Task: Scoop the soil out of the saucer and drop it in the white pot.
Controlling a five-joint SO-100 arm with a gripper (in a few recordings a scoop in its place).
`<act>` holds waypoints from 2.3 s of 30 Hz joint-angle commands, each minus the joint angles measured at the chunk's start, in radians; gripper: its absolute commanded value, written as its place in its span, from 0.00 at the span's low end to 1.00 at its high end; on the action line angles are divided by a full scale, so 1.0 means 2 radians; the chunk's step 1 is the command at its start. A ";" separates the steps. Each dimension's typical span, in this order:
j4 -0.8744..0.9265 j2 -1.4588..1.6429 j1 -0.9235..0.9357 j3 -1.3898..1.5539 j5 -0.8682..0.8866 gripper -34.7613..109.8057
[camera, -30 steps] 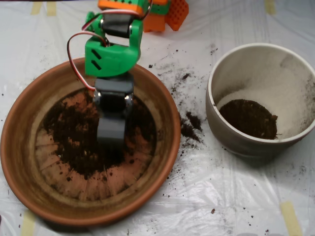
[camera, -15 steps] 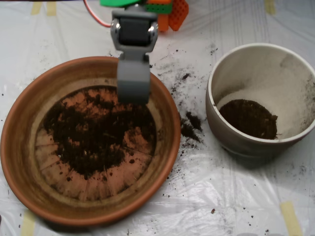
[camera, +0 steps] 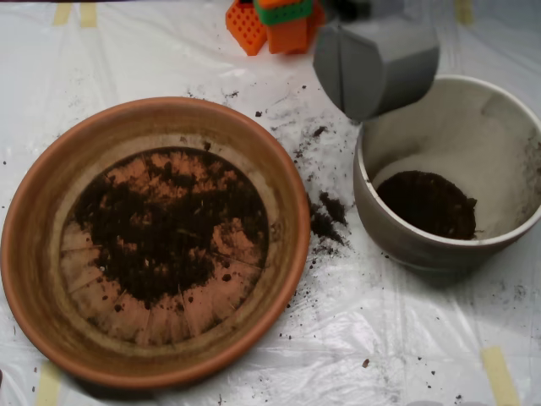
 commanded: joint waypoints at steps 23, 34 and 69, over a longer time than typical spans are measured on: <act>0.008 0.011 0.038 -0.001 0.064 0.56; -0.036 0.036 0.224 0.133 0.051 0.57; -0.104 -0.393 0.378 0.024 -0.035 0.58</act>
